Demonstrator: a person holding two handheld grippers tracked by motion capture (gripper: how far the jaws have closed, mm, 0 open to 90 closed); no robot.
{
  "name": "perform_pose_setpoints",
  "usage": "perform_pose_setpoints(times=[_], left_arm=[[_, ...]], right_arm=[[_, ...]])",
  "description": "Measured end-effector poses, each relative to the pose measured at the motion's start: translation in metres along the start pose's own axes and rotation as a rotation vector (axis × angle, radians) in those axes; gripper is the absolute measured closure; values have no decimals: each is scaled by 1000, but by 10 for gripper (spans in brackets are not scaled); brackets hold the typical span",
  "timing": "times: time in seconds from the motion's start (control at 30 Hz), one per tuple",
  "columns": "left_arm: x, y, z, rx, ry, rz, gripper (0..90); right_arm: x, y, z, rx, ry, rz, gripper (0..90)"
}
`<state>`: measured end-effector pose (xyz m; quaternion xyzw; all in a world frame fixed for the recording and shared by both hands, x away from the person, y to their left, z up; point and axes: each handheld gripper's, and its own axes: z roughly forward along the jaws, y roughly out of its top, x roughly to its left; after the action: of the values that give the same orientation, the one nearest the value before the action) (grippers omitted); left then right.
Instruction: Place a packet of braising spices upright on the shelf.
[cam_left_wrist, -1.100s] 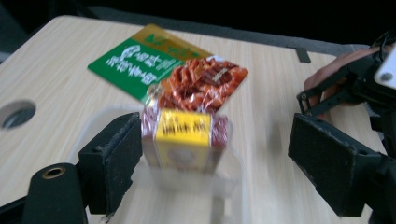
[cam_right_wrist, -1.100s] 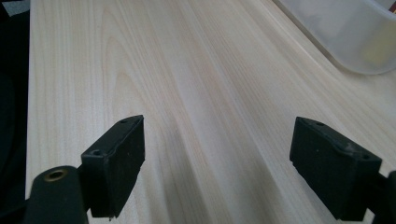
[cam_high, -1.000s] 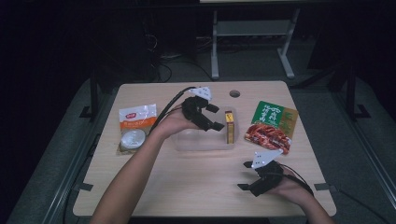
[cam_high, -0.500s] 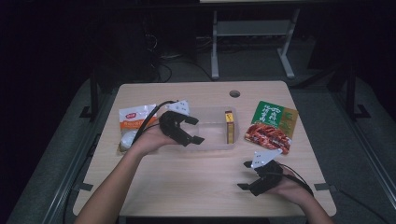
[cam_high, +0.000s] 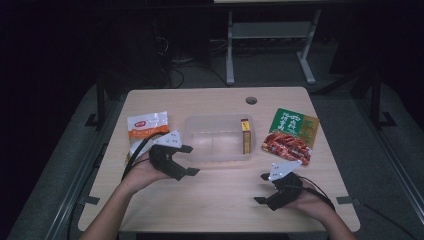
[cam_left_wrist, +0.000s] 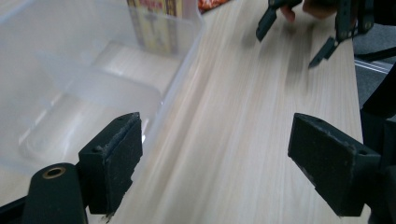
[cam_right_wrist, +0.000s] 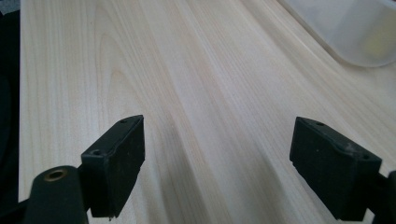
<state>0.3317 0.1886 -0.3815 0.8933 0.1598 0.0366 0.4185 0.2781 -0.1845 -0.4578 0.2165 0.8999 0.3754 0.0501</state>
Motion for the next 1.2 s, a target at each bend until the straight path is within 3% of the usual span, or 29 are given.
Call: perform_pose_setpoints(times=[0.2,0.37,0.5,0.63,0.7,0.73,0.87,0.97,1.2], left_arm=[[-14,-29,-6,-17,34,-13,173],[-23,-50,-10,-29,58,-29,172],[-27,-70,-12,-36,70,-53,172],[-23,-78,-11,-14,82,-62,172],[-21,-79,-10,-17,78,-69,172],[-20,-79,-9,-15,75,-63,172],[-19,-82,-7,4,68,-57,172],[-19,-84,-6,8,69,-61,171],[-20,-85,-6,9,65,-73,142]], right_arm=[[-3,0,-2,-1,-15,10,176],[-7,-1,-4,2,-40,37,240],[-11,2,-11,-8,-90,67,321],[-19,3,-18,-21,-156,91,476],[-25,5,-20,-11,-194,117,588],[-31,7,-21,3,-233,124,708],[-49,11,-25,15,-298,168,892],[-64,12,-28,25,-341,207,897],[-97,9,-27,47,-414,218,895]])
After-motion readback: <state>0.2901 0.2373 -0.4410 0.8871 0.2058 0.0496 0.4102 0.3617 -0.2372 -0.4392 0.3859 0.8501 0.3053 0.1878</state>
